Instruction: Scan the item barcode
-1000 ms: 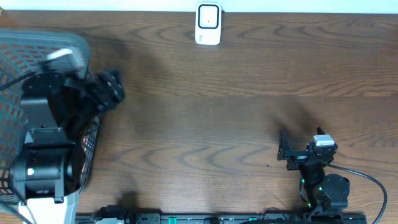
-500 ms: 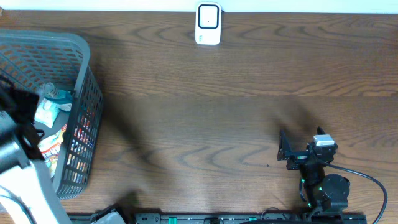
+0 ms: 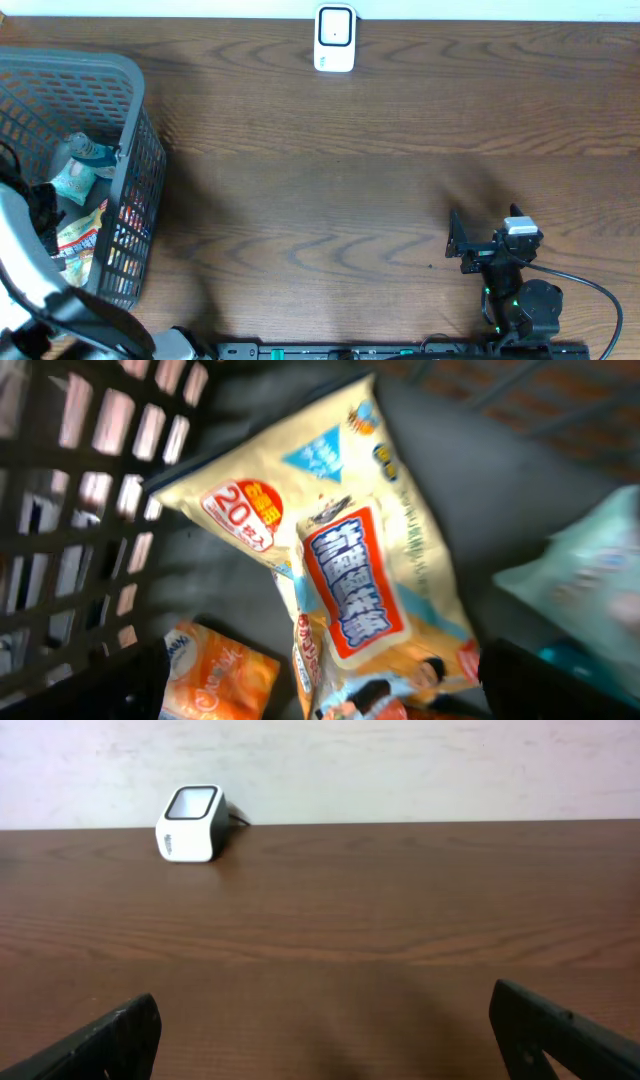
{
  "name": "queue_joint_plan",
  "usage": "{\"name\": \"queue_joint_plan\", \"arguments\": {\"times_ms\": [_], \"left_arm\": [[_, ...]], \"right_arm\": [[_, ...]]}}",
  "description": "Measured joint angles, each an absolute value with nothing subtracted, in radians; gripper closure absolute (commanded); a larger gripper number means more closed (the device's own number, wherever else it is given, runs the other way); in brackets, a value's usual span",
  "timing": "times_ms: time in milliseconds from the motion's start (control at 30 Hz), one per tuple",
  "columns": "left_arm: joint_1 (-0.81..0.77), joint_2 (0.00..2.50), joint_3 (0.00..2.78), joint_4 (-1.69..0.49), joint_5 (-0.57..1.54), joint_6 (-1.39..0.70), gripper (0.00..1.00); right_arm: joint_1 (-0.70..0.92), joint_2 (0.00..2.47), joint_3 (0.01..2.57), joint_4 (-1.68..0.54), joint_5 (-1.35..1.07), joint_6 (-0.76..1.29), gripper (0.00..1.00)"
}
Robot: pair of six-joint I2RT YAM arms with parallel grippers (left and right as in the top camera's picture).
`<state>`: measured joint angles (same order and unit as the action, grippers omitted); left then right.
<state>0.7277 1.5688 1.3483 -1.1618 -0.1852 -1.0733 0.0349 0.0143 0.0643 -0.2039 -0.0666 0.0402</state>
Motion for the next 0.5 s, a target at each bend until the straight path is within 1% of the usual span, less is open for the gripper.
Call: {"name": "queue_joint_plan", "arguments": {"times_ms": [233,333,367,400,467,500], "left_arm": [[0.728,1.769,1.322,-1.159,-0.116,-1.108,0.02],[0.728,1.831,1.272,-1.108,-0.096,-1.130,0.01],[0.727,1.843,1.258,-1.076,-0.089,-1.132,0.13],[0.726,1.842,1.249,-1.056,-0.085,-1.131,0.30],[0.726,1.828,1.219,-0.991,-0.076,-1.124,0.75],[0.723,1.823,1.203,-0.952,-0.068,-1.118,0.92]], "right_arm": [[0.035,0.014,0.064,-0.204,-0.067,0.040,0.01],[0.035,0.014,0.064,-0.204,-0.067,0.040,0.01],[0.035,0.014,0.064,-0.204,-0.067,0.040,0.01],[0.035,0.014,0.064,-0.204,-0.067,0.040,0.01],[0.035,0.014,0.064,-0.204,-0.067,0.040,0.01],[0.035,0.014,0.064,-0.204,-0.067,0.040,0.01]]}}
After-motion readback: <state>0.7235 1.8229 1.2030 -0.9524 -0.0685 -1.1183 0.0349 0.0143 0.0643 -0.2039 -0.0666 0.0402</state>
